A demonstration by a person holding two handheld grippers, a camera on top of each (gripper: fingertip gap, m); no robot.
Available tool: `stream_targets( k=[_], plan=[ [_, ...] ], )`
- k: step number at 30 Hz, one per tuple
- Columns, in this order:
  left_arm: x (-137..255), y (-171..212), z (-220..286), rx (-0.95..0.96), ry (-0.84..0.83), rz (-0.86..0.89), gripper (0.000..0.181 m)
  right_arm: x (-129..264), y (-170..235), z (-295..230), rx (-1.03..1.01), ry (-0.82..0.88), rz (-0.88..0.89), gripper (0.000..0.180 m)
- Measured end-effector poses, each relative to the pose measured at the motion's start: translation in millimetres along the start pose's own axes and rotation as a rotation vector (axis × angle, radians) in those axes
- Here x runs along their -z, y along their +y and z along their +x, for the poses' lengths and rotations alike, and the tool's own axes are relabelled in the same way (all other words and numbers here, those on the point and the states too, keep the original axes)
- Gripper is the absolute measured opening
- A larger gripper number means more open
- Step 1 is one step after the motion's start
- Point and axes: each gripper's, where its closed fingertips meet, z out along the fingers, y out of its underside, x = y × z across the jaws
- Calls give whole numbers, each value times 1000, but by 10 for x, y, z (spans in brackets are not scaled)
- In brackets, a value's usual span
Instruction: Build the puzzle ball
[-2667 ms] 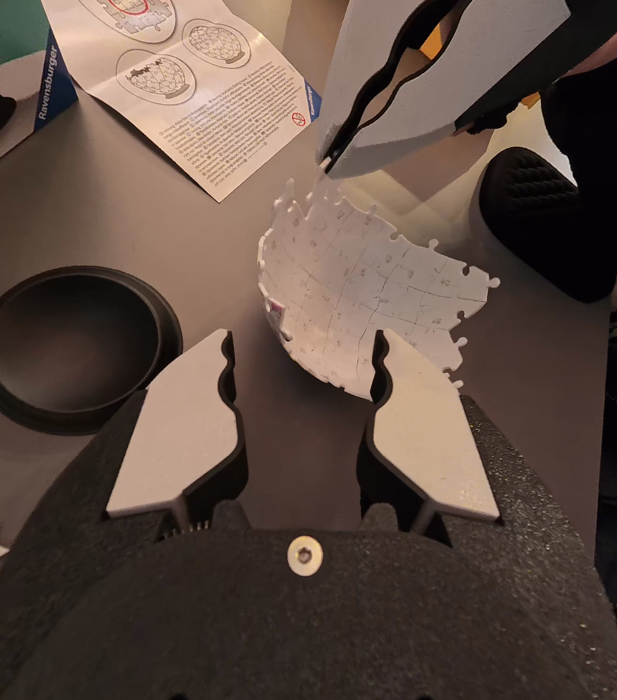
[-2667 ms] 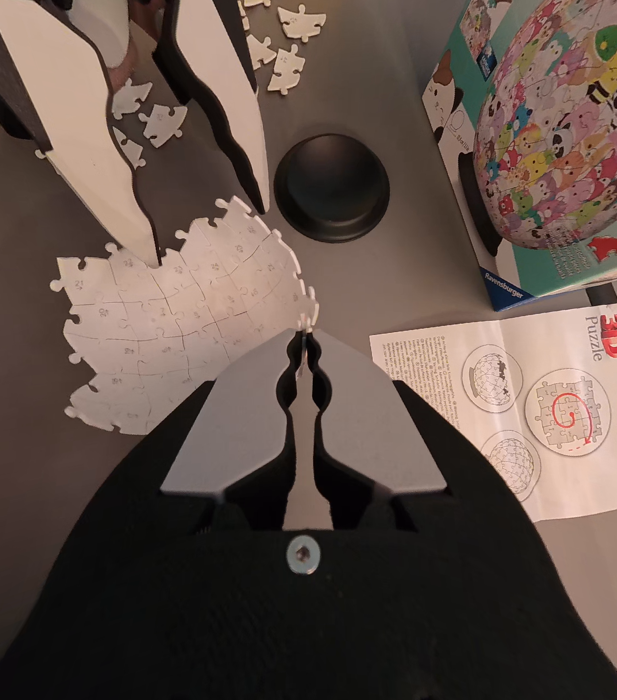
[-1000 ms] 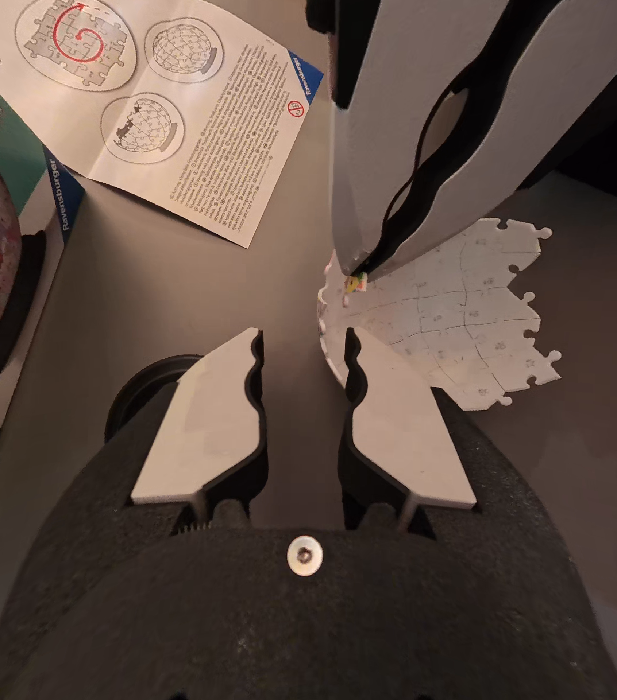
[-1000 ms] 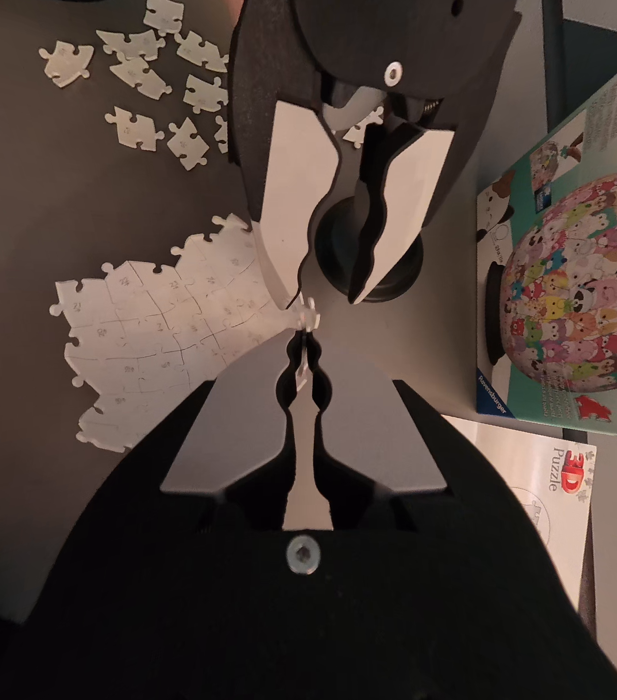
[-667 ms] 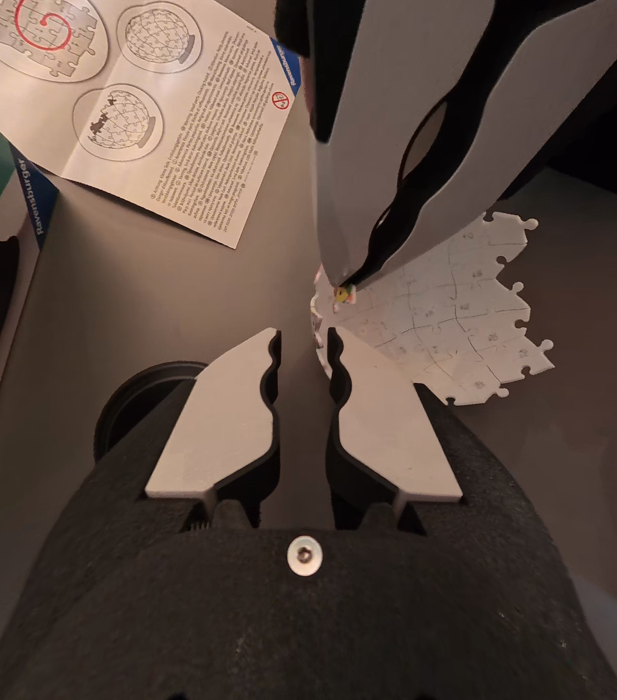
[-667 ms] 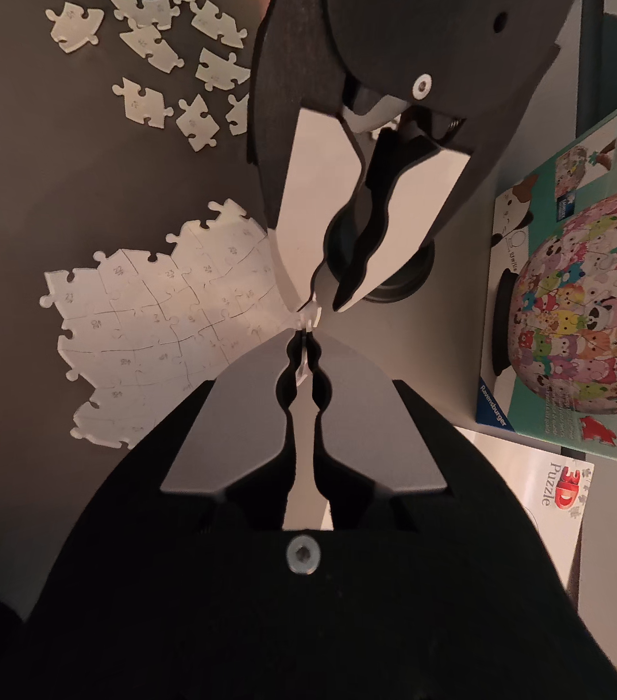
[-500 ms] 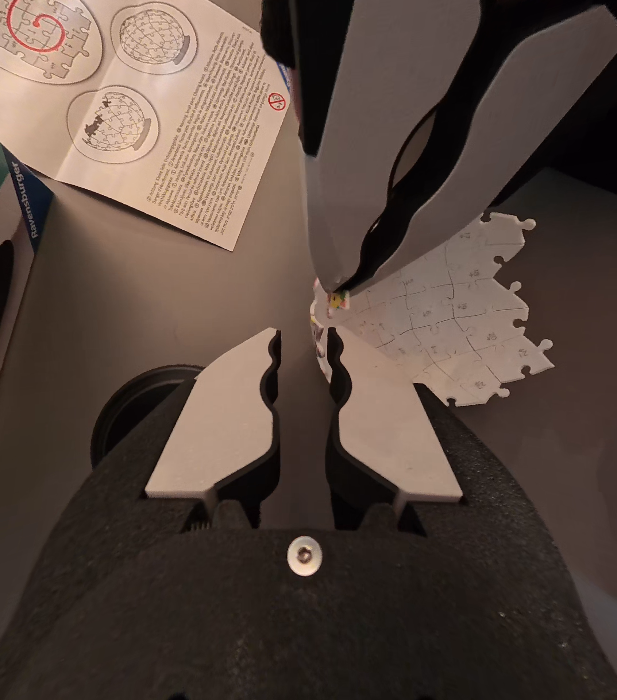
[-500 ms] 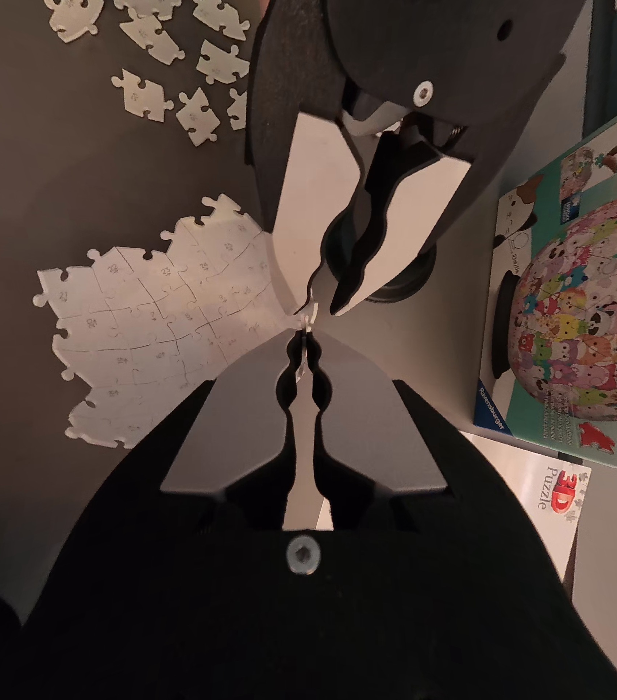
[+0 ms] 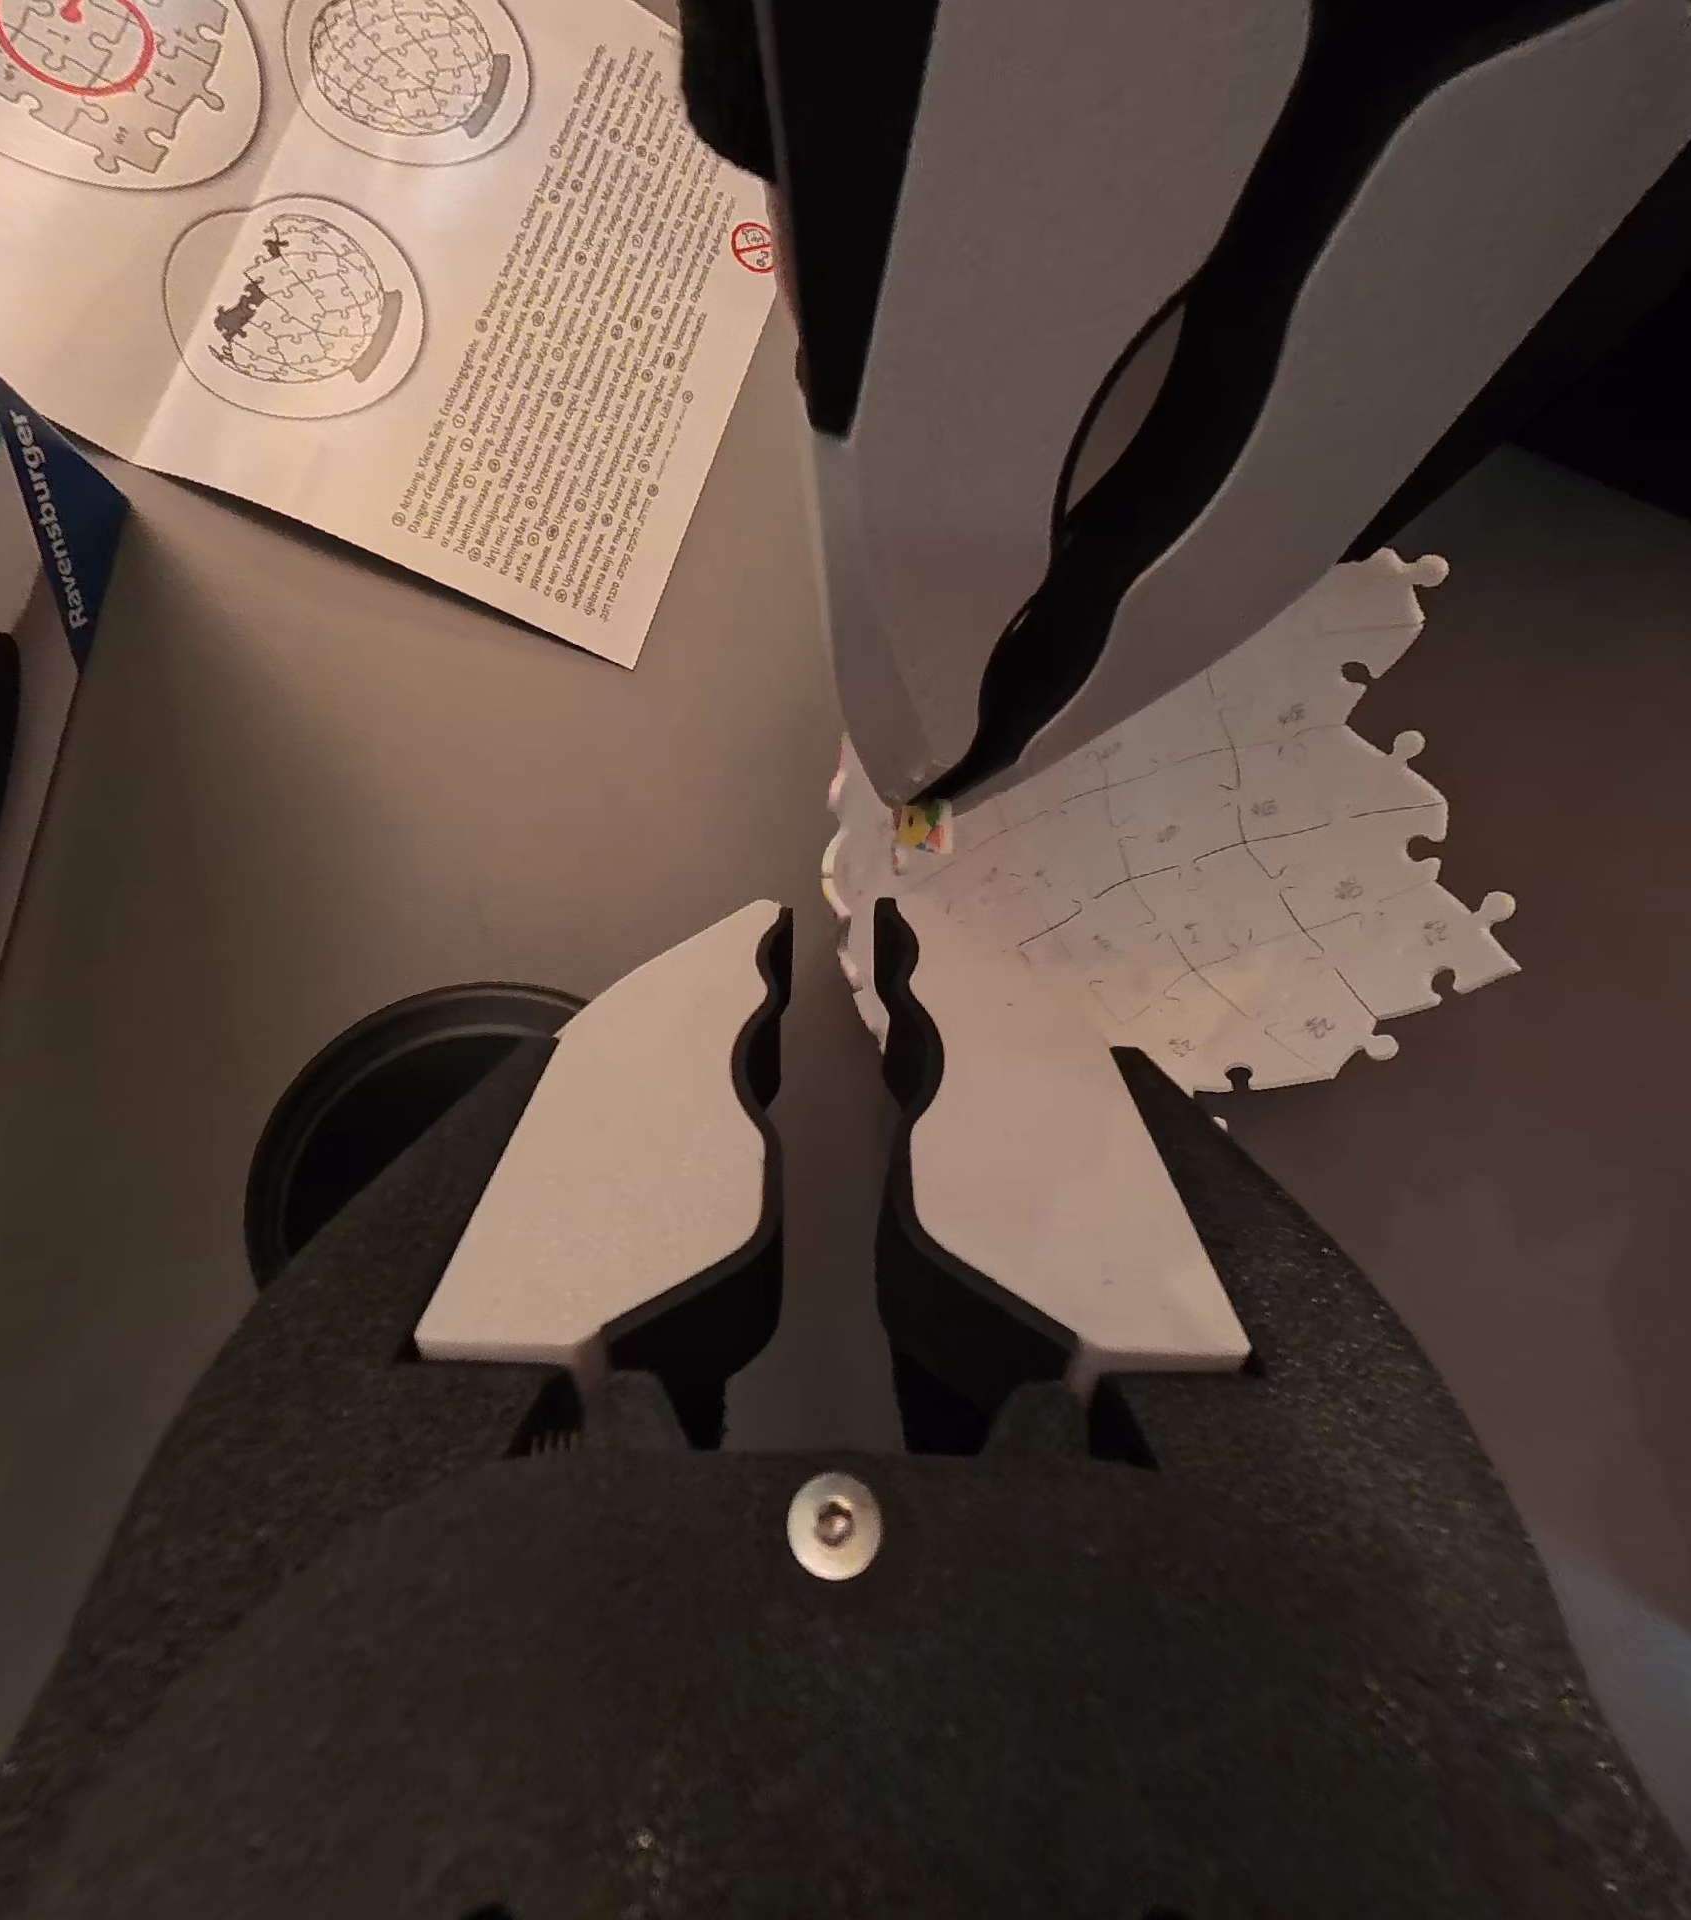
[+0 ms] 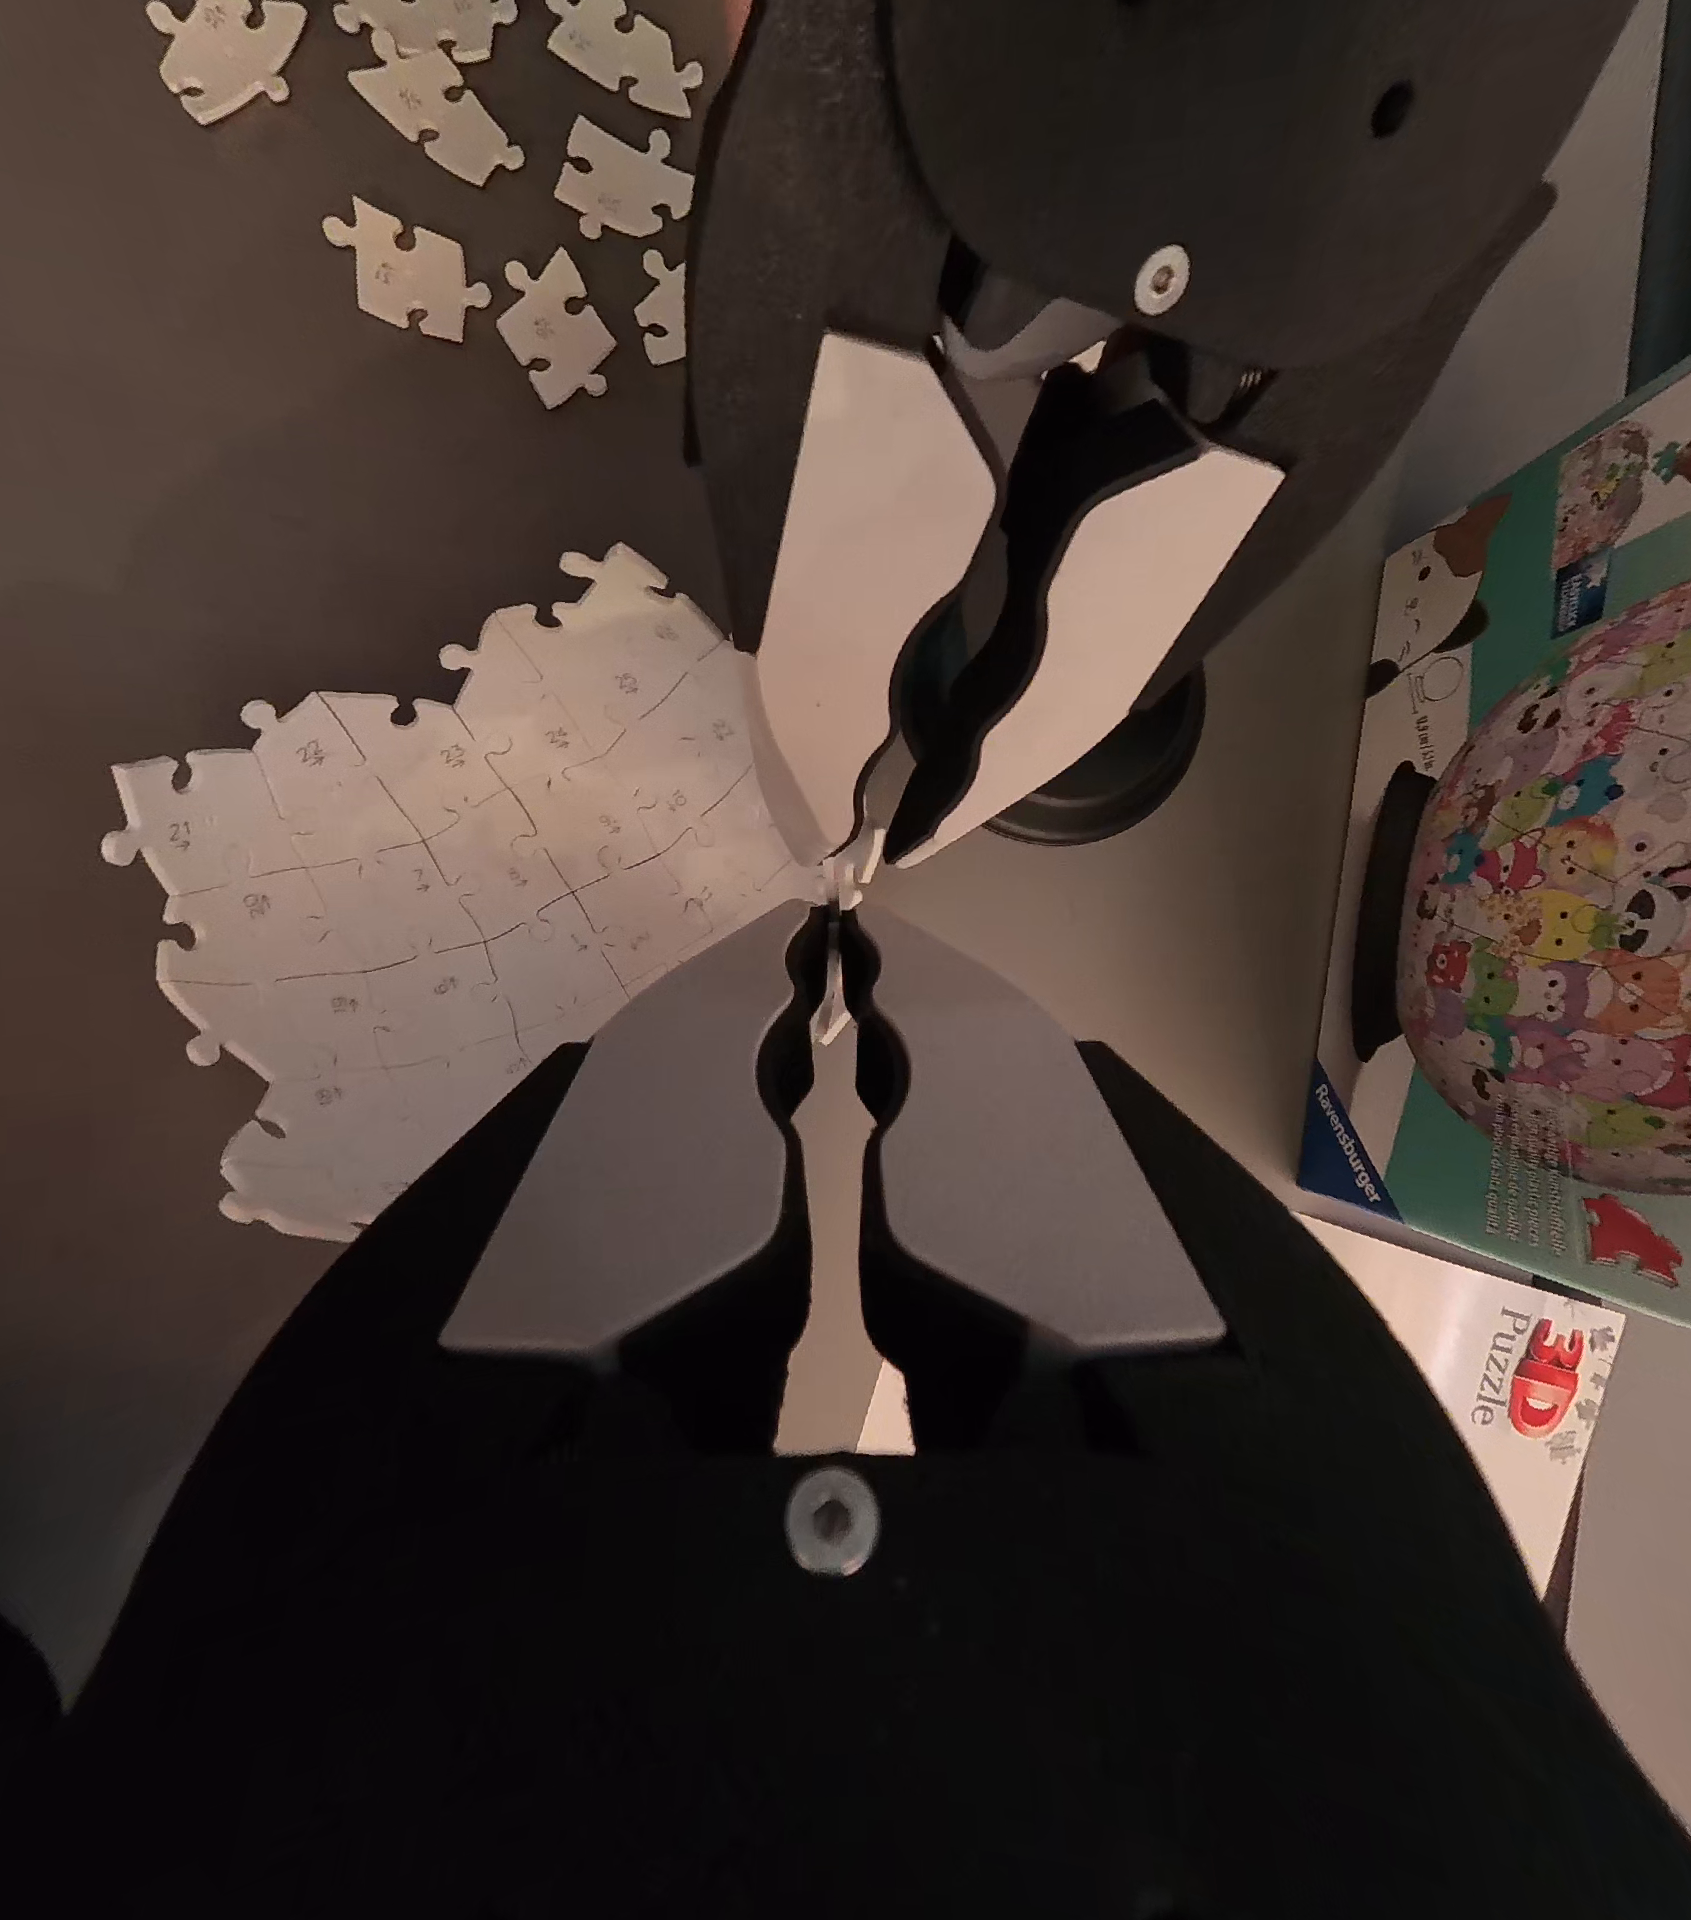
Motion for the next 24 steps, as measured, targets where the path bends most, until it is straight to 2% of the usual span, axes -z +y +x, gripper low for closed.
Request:
stream_targets(
  k=[8,24],
  plan=[
    [71,2,-24,7,-6,9,23,-17,-4,-4,5,-7,3,4],
    [131,-19,-25,15,19,52,22,-33,-60,-45,60,-44,19,4]
  ],
)
